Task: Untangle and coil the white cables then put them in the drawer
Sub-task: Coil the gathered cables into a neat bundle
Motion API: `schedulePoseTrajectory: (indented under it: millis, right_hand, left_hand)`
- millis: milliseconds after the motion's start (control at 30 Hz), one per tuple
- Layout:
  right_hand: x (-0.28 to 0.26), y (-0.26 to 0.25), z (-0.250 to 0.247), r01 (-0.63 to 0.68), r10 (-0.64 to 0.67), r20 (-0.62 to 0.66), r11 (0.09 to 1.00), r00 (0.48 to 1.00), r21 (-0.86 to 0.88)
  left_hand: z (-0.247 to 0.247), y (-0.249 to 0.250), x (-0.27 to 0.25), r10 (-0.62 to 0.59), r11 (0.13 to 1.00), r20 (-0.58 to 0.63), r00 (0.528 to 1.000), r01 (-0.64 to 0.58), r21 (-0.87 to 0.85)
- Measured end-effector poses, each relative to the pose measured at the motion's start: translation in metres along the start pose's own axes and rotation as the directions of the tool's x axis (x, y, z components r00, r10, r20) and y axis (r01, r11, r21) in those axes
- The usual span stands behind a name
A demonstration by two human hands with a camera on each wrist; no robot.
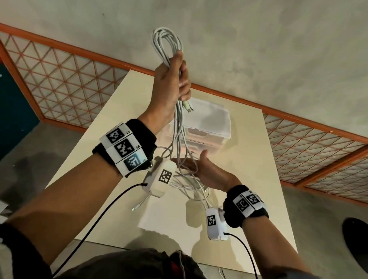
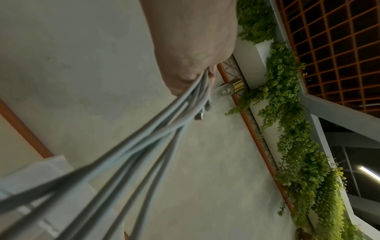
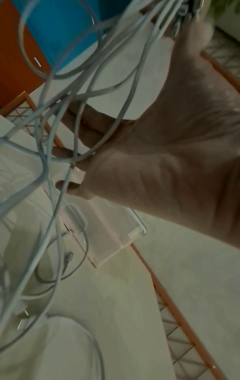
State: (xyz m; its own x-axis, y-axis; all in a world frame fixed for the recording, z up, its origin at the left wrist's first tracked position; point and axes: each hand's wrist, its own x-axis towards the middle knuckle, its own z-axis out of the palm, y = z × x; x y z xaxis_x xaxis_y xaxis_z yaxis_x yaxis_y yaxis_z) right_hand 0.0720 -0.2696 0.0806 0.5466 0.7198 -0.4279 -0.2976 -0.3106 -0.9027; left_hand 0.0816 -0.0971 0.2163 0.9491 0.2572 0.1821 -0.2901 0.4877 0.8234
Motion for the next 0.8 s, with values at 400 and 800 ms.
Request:
schedulePoseTrajectory:
  millis: [400,800]
  right_hand:
    - [0.005,0.013,-0.022,-0.302,-0.004,-0.366,0.556,0.931,-0.774]
    - [-0.001,0.029,-0.055,0.008,-0.486,-0.455,0.69,0.746,-0.724]
  left_hand:
    - [-0.01,0.0,-0.002,-0.02,1.0,-0.013,1.0,0.02,-0.001]
    - [-0.017,-0.006,-0.002,-0.093,0.996,-0.023,0.995,0.093,0.013]
